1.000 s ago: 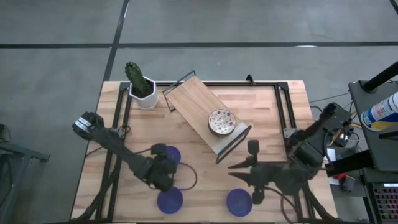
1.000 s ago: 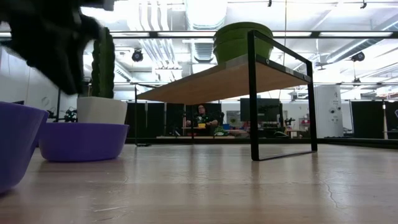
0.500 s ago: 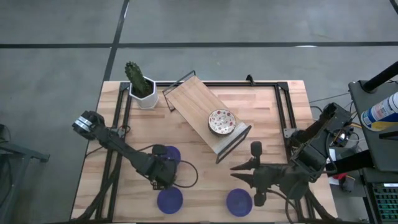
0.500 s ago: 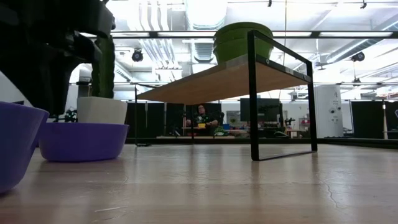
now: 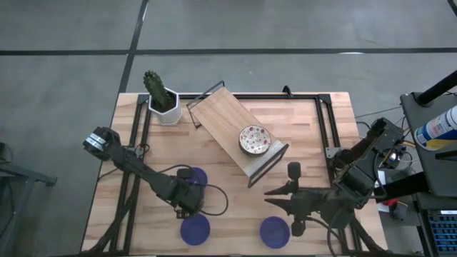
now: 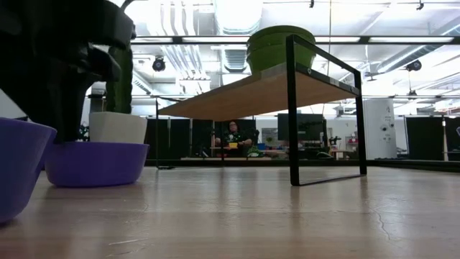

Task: Pick & Place Mini bowls
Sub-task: Put the top blue bowl on the shelf

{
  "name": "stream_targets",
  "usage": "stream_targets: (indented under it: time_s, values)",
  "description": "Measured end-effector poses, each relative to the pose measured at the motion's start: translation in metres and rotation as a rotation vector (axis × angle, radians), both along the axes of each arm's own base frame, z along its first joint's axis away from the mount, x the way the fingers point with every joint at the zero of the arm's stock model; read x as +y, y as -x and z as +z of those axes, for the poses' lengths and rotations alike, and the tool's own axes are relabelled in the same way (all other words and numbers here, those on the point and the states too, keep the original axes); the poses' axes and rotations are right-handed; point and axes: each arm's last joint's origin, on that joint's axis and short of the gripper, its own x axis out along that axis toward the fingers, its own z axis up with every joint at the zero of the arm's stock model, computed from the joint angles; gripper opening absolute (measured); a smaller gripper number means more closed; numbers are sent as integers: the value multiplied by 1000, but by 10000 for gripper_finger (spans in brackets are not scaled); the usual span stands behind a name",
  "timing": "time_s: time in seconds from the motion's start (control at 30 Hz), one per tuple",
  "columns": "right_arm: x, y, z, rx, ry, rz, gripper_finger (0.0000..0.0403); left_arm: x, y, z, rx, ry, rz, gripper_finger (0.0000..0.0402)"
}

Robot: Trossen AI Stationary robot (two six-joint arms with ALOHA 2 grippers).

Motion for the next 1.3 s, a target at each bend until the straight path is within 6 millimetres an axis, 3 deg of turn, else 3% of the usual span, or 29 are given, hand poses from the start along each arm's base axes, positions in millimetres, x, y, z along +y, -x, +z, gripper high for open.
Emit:
stream_targets:
  time_s: [0.47, 0.7, 0.87, 1.1, 1.3]
  values:
    - [0, 0, 0, 0, -5, -1, 63, 16, 4, -19, -8, -114, 45, 83]
    - [0, 0, 0, -1, -6, -1, 59, 18, 4, -20, -2, -115, 39, 12]
    - [0, 0, 0, -1, -9, -2, 59, 18, 5, -18, 17, -104, 45, 3]
    - [0, 0, 0, 0, -8, -1, 58, 16, 3, 11, 74, -122, 74, 1]
    - [0, 0, 0, 0, -5, 0, 58, 15, -4, 59, 39, -203, 59, 1]
